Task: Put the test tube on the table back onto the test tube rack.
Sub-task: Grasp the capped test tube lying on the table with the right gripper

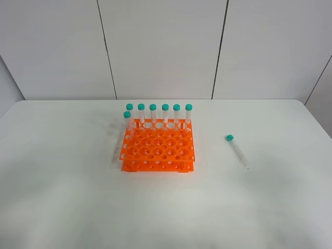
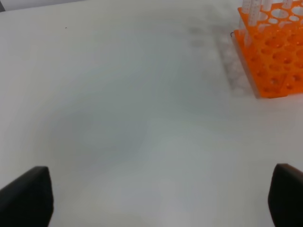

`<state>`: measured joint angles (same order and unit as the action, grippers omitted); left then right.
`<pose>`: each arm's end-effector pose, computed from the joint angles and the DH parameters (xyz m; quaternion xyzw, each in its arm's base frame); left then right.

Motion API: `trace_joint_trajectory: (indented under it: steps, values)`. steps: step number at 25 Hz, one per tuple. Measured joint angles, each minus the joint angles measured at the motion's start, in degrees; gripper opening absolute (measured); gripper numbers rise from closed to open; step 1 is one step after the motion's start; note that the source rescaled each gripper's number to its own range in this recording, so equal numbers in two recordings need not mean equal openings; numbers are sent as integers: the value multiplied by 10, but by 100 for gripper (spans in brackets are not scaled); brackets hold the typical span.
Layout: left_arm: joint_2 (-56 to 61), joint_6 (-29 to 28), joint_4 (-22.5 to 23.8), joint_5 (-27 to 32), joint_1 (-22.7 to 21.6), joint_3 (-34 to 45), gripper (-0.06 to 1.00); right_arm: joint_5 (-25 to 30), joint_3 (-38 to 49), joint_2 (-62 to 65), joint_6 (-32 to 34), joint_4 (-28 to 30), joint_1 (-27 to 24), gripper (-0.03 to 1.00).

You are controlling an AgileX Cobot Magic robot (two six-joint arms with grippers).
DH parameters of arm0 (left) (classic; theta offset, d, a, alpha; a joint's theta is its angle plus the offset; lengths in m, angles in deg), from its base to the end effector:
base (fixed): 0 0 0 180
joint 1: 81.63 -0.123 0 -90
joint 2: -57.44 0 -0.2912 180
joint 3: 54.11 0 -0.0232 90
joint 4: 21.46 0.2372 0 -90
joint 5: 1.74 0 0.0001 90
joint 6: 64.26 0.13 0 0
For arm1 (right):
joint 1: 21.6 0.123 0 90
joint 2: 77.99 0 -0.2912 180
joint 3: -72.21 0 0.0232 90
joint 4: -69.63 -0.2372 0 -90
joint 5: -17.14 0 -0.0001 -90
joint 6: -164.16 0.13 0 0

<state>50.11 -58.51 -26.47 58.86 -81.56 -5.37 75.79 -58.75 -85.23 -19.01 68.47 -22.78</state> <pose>0.0109 -0.0099 0.2537 0.0449 0.8491 -0.0176 0.5260 0.0134 0.0020 0.2558 -0.0148 0.8429 -0.0103 0.5378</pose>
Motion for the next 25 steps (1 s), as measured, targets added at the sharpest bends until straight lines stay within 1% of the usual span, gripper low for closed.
trace_joint_trajectory:
  steps: [19,21,23,25]
  values:
    - [0,0,0,0,0,0,100,0,0,0,1,-9,0,100]
    - [0,0,0,0,0,0,100,-2,-12,0,4,-9,0,100]
    - [0,0,0,0,0,0,100,-29,-37,0,11,-20,0,100]
    - [0,0,0,0,0,0,100,-73,-61,-1,11,-39,0,100]
